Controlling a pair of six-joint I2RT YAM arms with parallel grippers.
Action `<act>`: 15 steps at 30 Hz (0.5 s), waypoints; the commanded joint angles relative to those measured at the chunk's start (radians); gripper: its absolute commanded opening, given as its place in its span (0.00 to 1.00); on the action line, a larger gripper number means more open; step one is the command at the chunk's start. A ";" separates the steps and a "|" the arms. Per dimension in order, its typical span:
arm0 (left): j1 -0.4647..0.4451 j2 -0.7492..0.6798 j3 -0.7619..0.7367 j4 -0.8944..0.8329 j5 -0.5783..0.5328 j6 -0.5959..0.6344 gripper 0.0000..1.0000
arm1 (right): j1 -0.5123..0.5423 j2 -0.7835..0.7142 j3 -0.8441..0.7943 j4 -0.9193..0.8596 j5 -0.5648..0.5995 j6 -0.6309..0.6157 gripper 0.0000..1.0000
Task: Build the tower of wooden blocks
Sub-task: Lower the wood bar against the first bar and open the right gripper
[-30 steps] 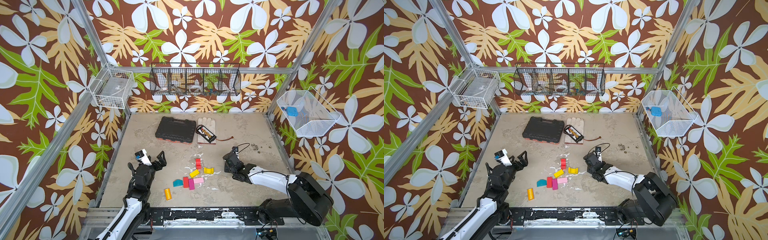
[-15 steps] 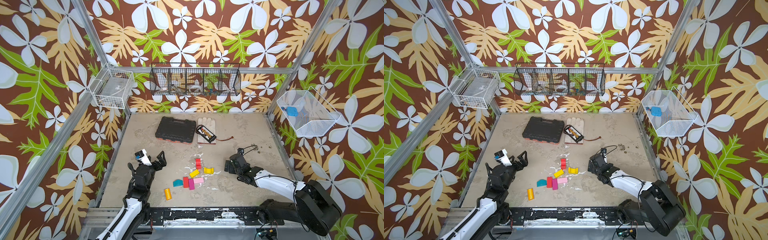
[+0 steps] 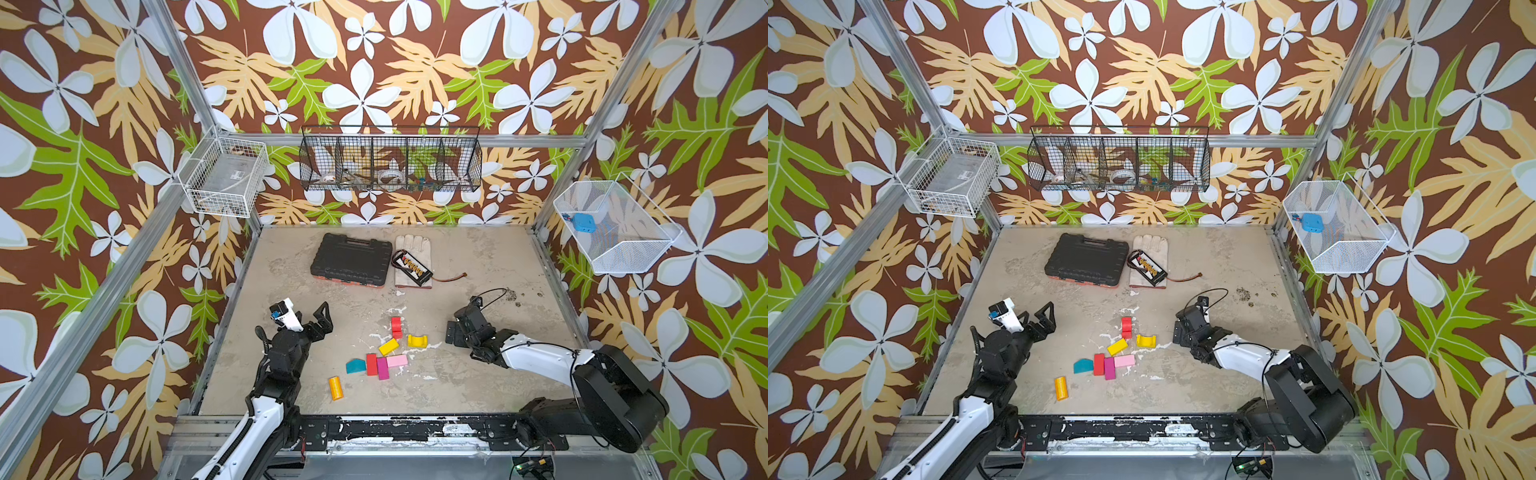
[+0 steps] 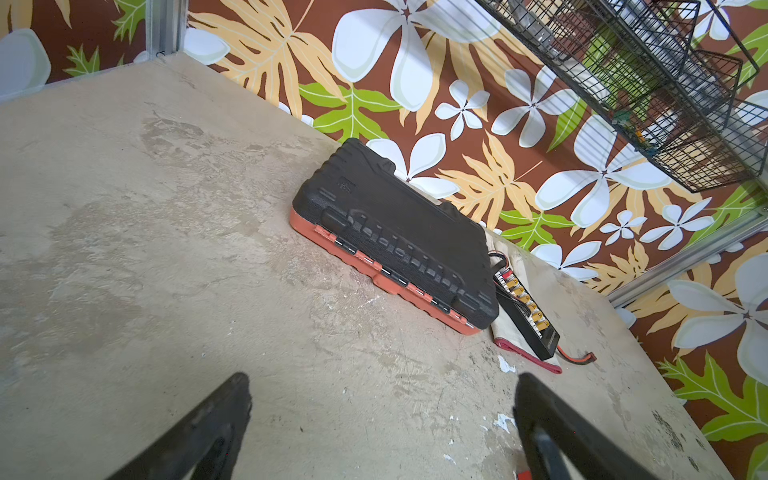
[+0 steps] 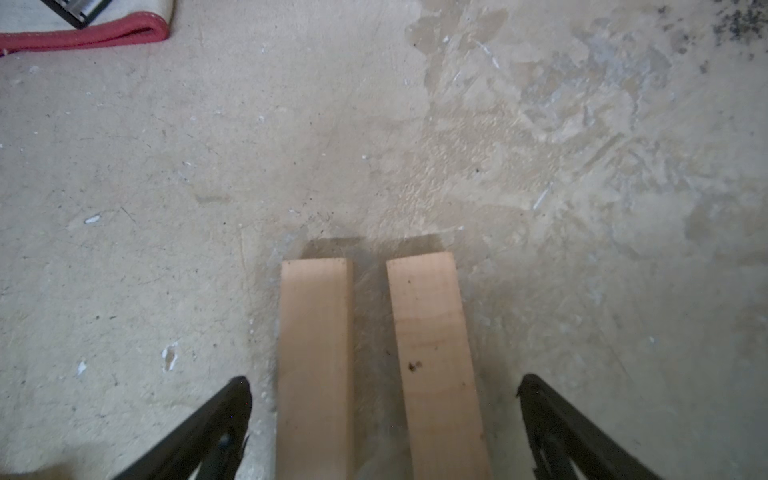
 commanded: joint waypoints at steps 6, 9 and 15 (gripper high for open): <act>-0.001 -0.001 -0.004 0.026 0.004 -0.001 1.00 | 0.000 0.064 0.029 0.008 0.005 0.000 0.99; 0.000 -0.001 -0.002 0.026 0.006 -0.001 1.00 | 0.000 0.074 0.032 0.009 0.003 0.001 0.97; 0.000 -0.001 -0.002 0.026 0.004 0.000 1.00 | 0.000 0.063 0.021 0.023 -0.012 0.002 0.78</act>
